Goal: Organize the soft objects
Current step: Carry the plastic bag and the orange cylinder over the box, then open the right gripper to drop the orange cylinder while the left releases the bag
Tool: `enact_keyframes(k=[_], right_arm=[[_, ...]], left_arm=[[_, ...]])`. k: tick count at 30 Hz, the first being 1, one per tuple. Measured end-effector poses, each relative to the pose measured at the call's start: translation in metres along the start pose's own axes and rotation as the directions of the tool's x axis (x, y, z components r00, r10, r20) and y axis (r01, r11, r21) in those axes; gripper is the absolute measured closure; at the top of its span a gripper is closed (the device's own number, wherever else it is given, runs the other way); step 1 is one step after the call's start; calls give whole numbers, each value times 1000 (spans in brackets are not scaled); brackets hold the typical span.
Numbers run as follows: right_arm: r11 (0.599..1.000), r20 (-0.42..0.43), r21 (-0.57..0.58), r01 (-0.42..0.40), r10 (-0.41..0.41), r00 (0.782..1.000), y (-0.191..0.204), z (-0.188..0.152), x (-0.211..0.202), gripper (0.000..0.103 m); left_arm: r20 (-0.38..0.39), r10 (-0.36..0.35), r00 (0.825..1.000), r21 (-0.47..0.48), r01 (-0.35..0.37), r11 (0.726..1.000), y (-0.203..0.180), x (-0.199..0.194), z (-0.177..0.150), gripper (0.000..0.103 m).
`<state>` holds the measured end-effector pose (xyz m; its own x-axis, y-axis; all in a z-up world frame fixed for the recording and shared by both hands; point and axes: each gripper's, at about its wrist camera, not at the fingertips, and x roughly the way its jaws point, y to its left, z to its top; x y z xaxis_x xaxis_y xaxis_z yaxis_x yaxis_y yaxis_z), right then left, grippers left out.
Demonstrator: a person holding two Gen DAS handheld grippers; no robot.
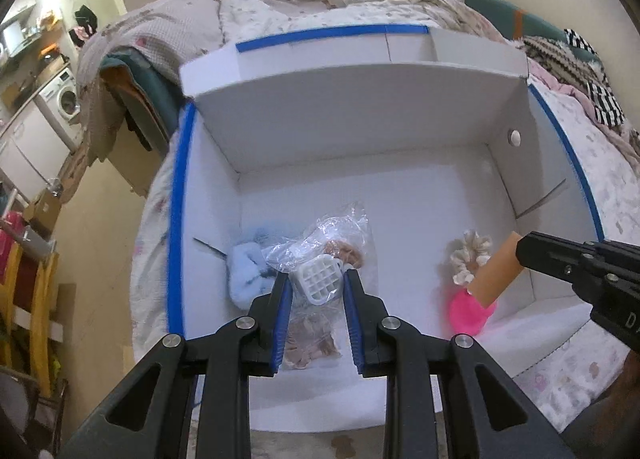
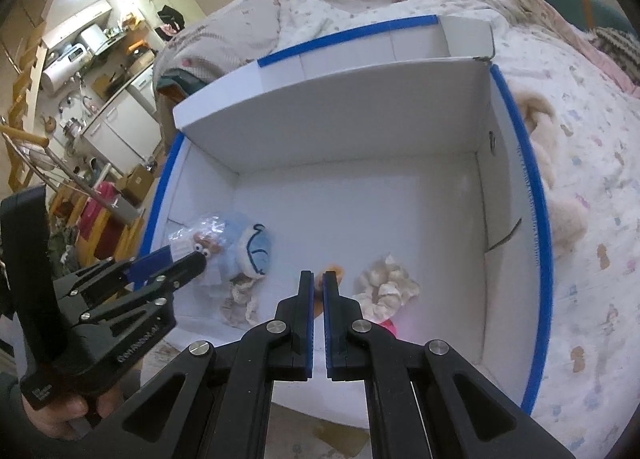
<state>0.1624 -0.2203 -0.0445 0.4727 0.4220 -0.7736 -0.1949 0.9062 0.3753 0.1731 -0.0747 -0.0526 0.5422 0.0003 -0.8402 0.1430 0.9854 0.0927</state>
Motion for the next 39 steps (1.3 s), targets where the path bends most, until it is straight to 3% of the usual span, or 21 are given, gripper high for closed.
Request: enact_keyframes(k=[6, 16, 33, 36, 39], right_arm=[[999, -22, -30, 15, -16, 1000, 5, -2, 10, 97], [999, -28, -33, 29, -30, 999, 7, -2, 17, 97], [999, 24, 2, 33, -33, 999, 2, 1, 8, 96], [1000, 41, 10, 26, -26, 999, 1, 1, 6, 87], [1000, 76, 0, 22, -22, 997, 4, 3, 0, 54]], left_arm=[[-34, -13, 999, -42, 12, 999, 7, 14, -5, 80], [0, -5, 1000, -51, 5, 999, 9, 15, -8, 80], [-14, -36, 999, -112, 34, 993, 22, 14, -8, 80], [-11, -42, 999, -123, 40, 992, 24, 13, -8, 80], [-7, -49, 999, -133, 47, 990, 25, 11, -7, 79]])
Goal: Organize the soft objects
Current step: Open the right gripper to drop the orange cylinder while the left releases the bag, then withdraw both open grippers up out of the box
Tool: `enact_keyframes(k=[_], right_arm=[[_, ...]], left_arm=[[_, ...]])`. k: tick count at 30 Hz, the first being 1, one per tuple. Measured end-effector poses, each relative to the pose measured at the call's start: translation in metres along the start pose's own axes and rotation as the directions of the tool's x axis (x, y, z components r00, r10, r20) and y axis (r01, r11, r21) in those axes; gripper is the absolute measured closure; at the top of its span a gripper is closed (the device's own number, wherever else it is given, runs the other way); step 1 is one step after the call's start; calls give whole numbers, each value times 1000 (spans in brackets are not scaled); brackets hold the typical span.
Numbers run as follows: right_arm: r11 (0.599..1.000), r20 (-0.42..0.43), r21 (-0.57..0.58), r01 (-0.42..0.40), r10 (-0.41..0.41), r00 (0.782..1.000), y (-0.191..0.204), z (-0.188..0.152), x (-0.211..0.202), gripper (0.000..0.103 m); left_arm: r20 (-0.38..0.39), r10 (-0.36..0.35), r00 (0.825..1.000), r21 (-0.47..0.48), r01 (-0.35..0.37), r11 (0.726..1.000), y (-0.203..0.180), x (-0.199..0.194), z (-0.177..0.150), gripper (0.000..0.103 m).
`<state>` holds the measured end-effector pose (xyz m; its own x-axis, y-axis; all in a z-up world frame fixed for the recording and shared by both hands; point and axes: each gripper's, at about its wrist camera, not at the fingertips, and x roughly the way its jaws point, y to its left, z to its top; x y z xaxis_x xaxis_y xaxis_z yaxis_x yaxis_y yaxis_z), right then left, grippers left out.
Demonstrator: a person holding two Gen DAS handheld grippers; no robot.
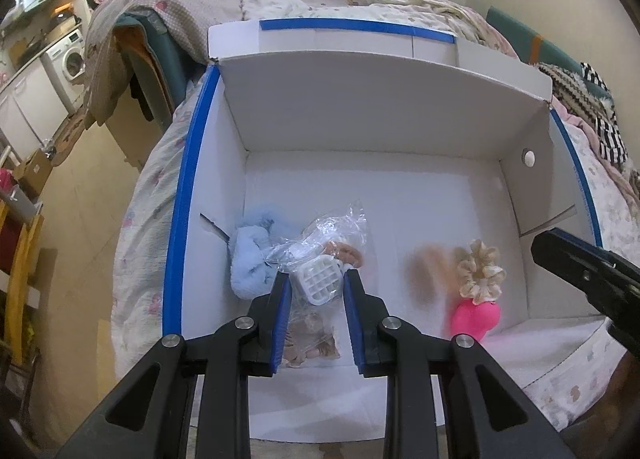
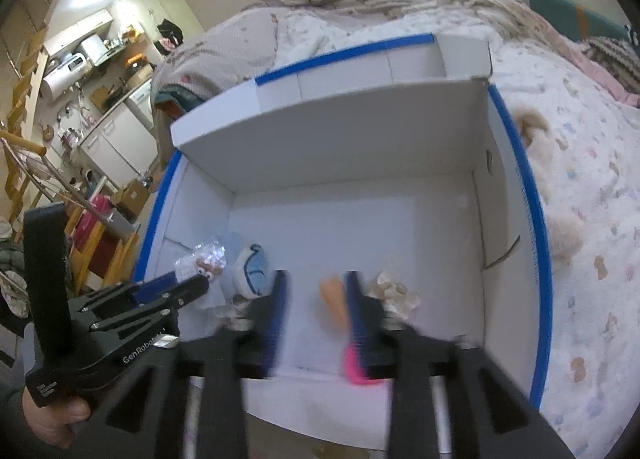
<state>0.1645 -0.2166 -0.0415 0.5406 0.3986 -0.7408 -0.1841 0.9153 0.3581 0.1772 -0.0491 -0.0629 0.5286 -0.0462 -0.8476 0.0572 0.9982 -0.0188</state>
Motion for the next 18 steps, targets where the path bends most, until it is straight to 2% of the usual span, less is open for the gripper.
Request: enact_keyframes(k=[1, 2, 4, 6, 8, 12, 14, 18], right_arm=[[1000, 13, 3, -3, 3, 1000, 0, 1, -2, 32], [1000, 30, 9, -4, 4, 1000, -1, 1, -5, 27], [1000, 52, 15, 2, -3, 999, -2, 3, -7, 27], [1000, 49, 23, 2, -3, 999, -4, 5, -7, 25], [999, 42, 42, 5, -7, 999, -7, 6, -5, 17], [998, 30, 66, 14, -16, 999, -11, 4, -1, 5], [998, 40, 61, 9, -12, 999, -11, 4, -3, 3], [999, 51, 48, -3, 0, 999, -8, 4, -6, 3]], left_arm=[[0, 0, 1000, 1, 0, 1000, 0, 0, 0, 79], [-1, 2, 1000, 6, -2, 1000, -1, 0, 0, 79], [-5, 7, 1000, 14, -7, 1000, -3, 0, 0, 77], [-2, 12, 1000, 19, -12, 1000, -5, -1, 1, 66], [16, 18, 1000, 20, -18, 1000, -6, -5, 1, 49], [43, 22, 999, 29, -23, 999, -8, -10, 2, 46], [40, 21, 999, 28, -22, 999, -9, -10, 2, 41], [28, 23, 999, 18, -23, 1000, -8, -10, 3, 41]])
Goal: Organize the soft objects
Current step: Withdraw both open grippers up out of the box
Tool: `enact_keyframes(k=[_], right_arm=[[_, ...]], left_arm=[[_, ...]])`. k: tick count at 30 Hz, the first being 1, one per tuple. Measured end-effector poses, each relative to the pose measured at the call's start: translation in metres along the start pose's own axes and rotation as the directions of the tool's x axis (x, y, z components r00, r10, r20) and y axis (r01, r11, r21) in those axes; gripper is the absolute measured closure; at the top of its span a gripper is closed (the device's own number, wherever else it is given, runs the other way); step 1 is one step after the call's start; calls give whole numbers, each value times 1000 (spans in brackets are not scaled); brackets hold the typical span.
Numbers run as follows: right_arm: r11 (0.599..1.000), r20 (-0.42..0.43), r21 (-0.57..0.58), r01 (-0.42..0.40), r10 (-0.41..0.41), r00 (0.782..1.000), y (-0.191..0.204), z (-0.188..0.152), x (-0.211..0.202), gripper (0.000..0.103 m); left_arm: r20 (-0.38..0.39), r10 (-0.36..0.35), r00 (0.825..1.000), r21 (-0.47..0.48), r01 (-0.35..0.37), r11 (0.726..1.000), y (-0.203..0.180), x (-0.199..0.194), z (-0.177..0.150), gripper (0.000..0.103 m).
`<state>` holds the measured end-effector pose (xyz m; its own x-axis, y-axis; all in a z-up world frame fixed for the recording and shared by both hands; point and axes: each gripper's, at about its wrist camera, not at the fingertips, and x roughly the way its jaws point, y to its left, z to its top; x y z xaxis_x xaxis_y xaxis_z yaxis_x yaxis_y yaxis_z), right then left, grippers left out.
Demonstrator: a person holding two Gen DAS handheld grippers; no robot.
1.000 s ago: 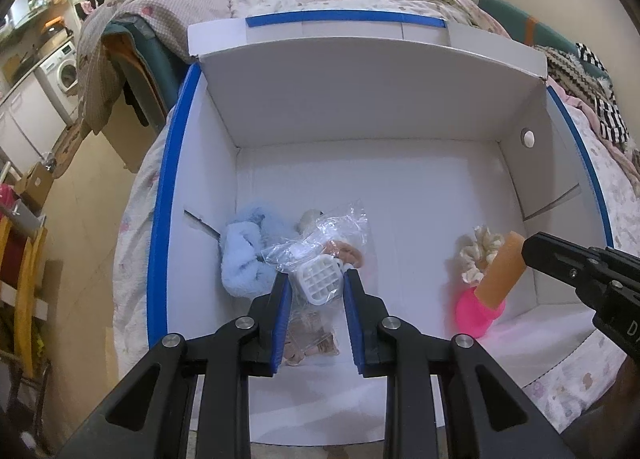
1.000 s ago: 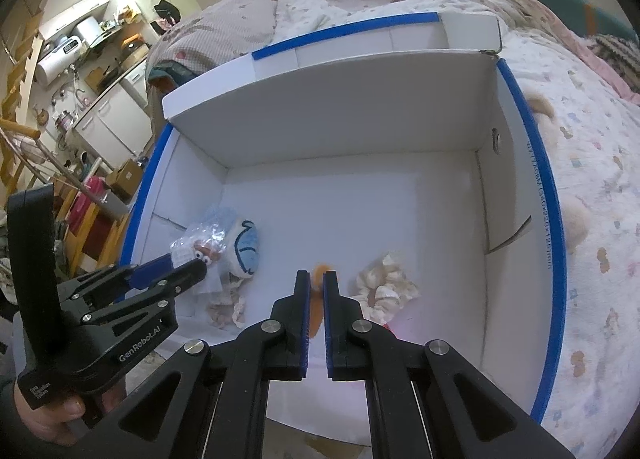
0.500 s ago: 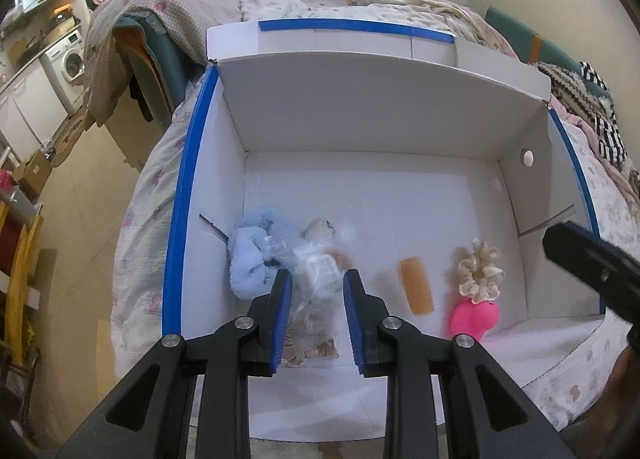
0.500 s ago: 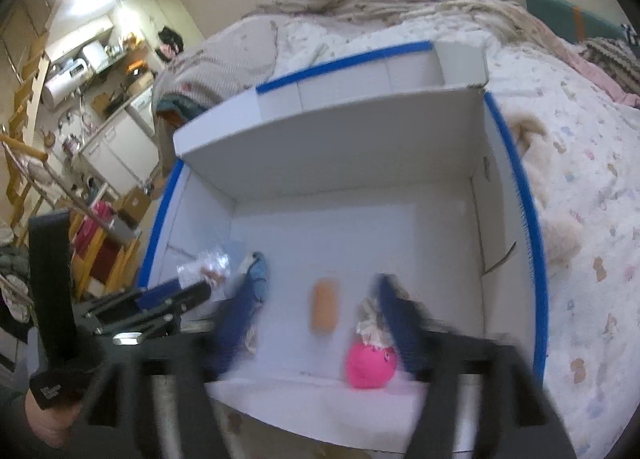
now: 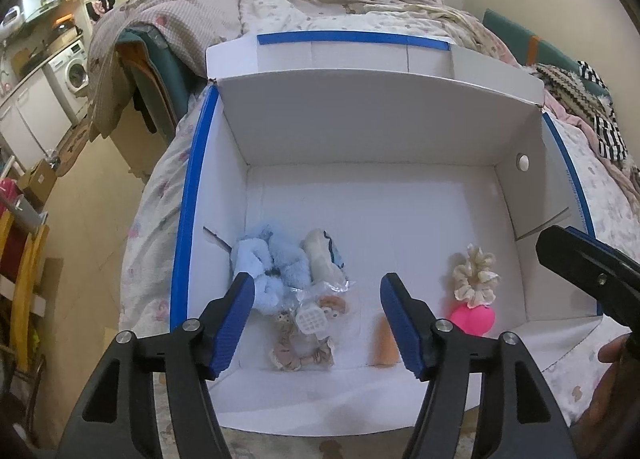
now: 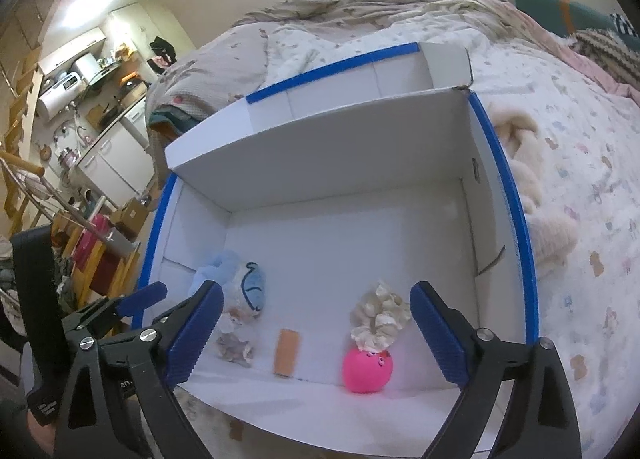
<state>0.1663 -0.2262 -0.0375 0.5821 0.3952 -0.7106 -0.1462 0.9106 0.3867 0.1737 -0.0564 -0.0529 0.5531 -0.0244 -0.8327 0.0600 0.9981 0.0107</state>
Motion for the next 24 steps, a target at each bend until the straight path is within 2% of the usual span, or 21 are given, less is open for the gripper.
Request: enact_keyframes(k=[11, 22, 24], right_arm=[[1000, 4, -9, -13, 13, 1000, 5, -4, -4, 0], [1000, 3, -20, 16, -16, 1000, 11, -18, -24, 0], [1000, 2, -20, 24, -24, 1000, 12, -21, -28, 0]], left_arm=[[39, -1, 999, -34, 3, 999, 17, -18, -3, 41], [81, 14, 997, -18, -13, 1000, 33, -44, -16, 41], [82, -6, 997, -13, 8, 1000, 36, -47, -19, 41]])
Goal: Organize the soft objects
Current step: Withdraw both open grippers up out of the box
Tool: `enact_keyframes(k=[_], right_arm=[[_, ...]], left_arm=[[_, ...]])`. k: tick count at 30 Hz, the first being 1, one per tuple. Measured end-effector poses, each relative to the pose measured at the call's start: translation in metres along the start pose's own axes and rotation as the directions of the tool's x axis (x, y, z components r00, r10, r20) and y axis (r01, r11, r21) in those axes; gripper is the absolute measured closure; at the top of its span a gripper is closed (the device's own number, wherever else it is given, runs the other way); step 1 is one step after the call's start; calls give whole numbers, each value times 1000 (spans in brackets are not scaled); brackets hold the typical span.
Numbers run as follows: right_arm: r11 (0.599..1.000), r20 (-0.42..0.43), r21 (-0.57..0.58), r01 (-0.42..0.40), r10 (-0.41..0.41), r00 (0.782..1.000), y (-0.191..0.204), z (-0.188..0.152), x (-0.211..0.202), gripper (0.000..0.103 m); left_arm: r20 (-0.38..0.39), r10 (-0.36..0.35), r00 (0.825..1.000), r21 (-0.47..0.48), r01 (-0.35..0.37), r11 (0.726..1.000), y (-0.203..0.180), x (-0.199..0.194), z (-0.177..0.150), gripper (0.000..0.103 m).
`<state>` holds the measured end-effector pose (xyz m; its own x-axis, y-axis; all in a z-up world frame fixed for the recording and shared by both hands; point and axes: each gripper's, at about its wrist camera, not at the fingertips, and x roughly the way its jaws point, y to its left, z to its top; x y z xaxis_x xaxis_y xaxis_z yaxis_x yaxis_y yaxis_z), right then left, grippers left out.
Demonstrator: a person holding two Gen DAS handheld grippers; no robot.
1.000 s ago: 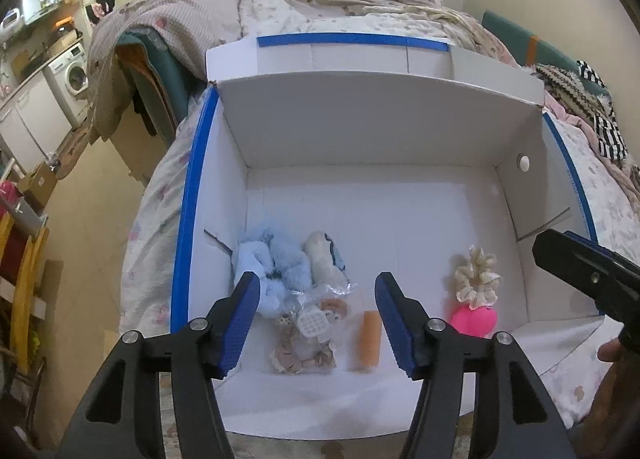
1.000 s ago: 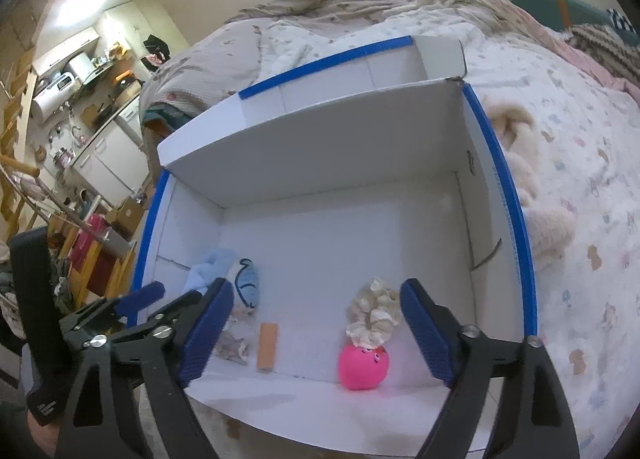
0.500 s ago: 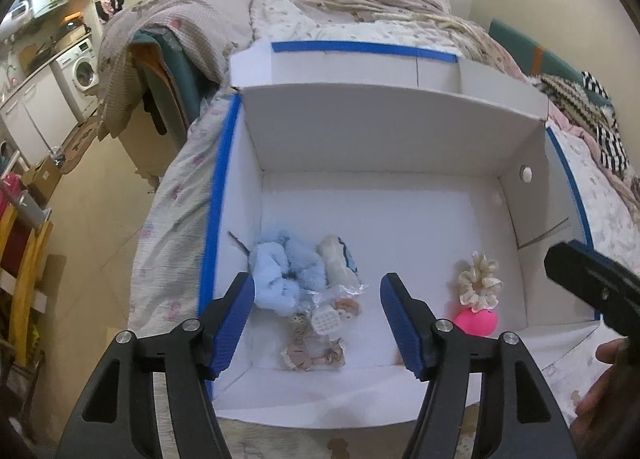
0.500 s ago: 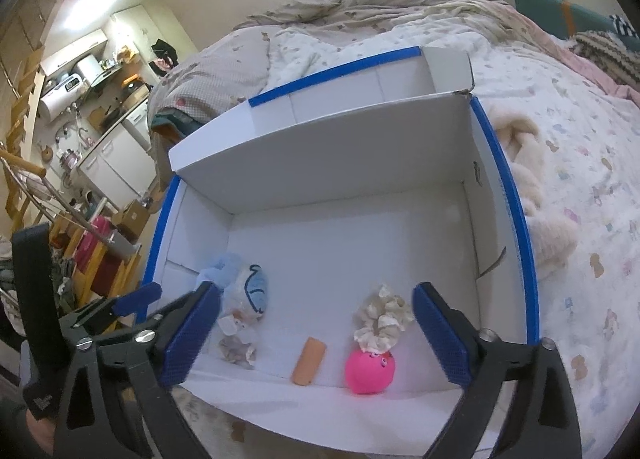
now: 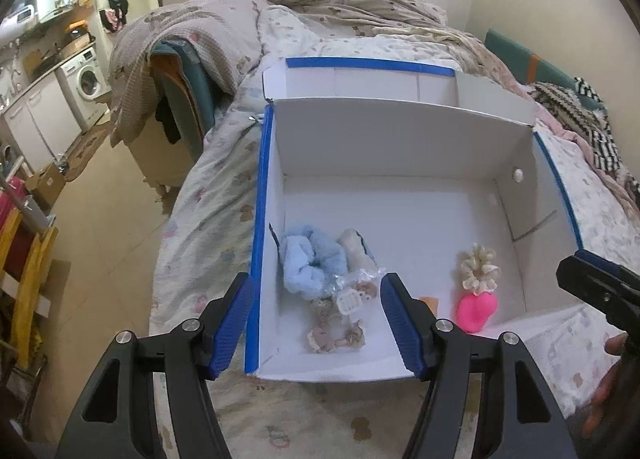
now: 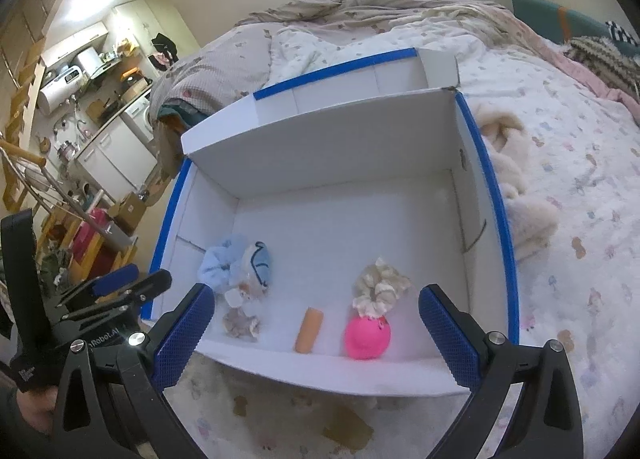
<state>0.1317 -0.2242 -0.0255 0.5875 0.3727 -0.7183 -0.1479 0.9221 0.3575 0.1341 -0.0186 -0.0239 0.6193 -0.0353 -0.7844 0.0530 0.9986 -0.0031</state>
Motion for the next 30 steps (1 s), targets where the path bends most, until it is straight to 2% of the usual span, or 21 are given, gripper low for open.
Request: enact_keyframes(k=[4, 13, 16, 19, 24, 30], right_arm=[[1000, -12, 21, 10, -10, 1000, -5, -10, -5, 0], [1000, -25, 10, 13, -12, 1000, -7, -34, -25, 0], [1000, -32, 29, 6, -5, 999, -11, -45, -33, 0], [999, -50, 45, 8, -6, 999, -15, -54, -35, 0], [997, -86, 48, 52, -48, 995, -17, -64, -33, 0], [997, -126, 48, 62, -56, 990, -16, -72, -29, 0]], left_arm=[[3, -4, 1000, 0, 4, 1000, 3, -8, -8, 41], [-57, -10, 998, -57, 6, 998, 13, -15, -41, 40], [-84, -29, 996, -74, 22, 997, 15, -16, -53, 38], [-109, -48, 993, -88, 39, 995, 14, -15, -61, 32], [-141, -56, 988, -58, 49, 997, 5, -11, -67, 32], [-168, -41, 985, -45, 34, 998, 2, -9, -75, 32]])
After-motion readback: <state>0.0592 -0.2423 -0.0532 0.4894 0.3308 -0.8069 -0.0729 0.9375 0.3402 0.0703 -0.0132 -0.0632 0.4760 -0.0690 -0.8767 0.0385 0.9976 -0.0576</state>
